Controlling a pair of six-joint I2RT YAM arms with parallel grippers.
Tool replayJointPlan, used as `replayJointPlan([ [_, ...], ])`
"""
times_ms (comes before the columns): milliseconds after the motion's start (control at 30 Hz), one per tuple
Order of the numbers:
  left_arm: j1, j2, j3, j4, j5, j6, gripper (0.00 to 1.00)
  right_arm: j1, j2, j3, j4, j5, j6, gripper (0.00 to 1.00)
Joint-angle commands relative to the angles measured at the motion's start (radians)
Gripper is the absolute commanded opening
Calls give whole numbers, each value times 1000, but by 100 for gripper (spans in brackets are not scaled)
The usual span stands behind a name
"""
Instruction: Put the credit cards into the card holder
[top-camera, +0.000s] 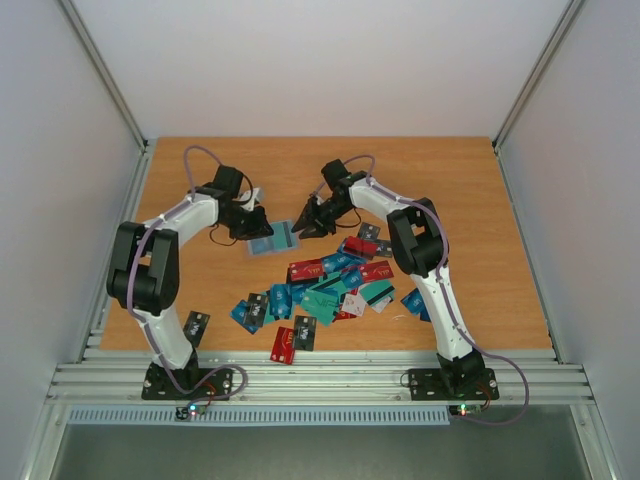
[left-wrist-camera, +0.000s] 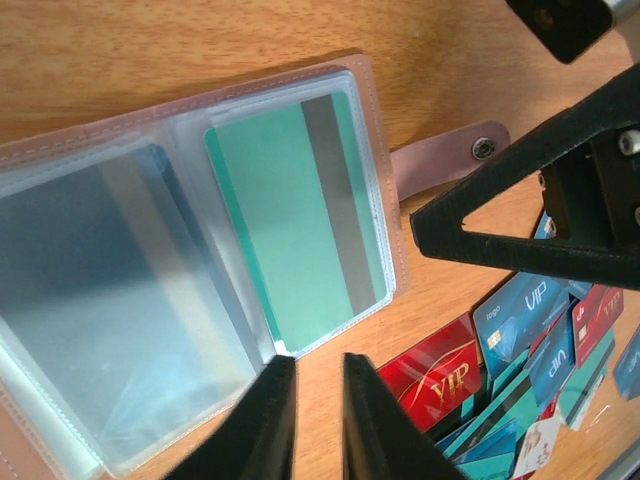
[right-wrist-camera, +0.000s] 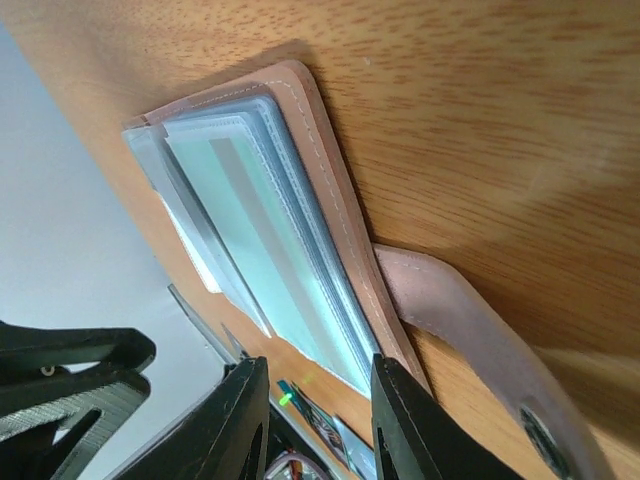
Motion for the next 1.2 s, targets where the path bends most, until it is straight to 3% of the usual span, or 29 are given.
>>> replayJointPlan([
  [0,4,20,25,26,29,23,9,0,-34,30,-13,-27,-27,30],
  [133,3,54,30,36,32,27,0,0,9,86,-54,-34,-50,30],
  [1167,-2,210,26,51,35,70,0,38,122,214,-192,-8,-146,30],
])
